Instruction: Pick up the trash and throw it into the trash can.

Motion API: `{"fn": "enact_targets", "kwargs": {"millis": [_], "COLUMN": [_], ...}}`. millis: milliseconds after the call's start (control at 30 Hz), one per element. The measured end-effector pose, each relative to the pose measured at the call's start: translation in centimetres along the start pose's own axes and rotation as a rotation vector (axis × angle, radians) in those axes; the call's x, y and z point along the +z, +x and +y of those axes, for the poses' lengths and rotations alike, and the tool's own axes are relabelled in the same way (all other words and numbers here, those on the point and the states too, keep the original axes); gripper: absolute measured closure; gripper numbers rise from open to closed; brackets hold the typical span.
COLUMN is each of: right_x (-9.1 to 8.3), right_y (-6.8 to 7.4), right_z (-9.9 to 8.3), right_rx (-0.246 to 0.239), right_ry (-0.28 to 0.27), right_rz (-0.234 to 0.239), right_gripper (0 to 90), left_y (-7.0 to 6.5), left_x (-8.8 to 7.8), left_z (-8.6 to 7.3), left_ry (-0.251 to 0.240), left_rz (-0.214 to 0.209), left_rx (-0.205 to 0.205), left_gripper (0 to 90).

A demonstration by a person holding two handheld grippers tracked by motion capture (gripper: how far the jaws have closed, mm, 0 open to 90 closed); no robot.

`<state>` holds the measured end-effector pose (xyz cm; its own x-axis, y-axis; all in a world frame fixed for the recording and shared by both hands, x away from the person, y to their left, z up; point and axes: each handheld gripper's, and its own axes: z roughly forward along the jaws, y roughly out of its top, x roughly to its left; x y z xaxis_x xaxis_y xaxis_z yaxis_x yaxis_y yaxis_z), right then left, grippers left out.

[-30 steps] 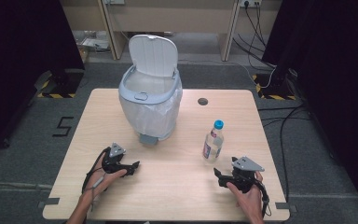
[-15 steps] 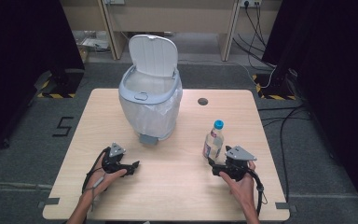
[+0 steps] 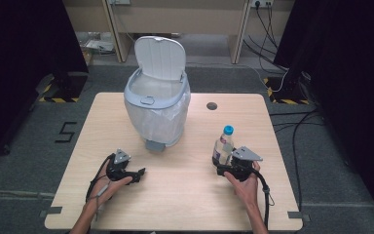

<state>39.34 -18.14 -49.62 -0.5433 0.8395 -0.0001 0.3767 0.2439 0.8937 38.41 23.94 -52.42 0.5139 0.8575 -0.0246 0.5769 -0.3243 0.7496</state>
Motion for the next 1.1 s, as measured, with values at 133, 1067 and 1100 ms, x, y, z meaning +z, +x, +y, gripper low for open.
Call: {"fn": "enact_targets", "kwargs": {"millis": [133, 1067, 1100], "right_x": [0.3, -1.2, -1.2], "right_y": [-0.3, 1.9, 2.0], "right_z": [-0.1, 6.9, 7.4], "right_rx": [0.003, -0.048, -0.049], "right_ry": [-0.013, -0.107, -0.112], "right_rz": [-0.004, 0.029, 0.032], "right_gripper": [22.4, 27.5, 27.5], "left_y": [0.0, 0.0, 0.0], "left_x": [0.0, 0.1, 0.1], "left_z": [0.0, 0.0, 0.0], "left_ry": [0.0, -0.009, -0.008], "left_rz": [0.0, 0.004, 0.004], "left_rx": [0.0, -0.005, -0.005], "left_gripper": [14.1, 14.1, 14.1]}}
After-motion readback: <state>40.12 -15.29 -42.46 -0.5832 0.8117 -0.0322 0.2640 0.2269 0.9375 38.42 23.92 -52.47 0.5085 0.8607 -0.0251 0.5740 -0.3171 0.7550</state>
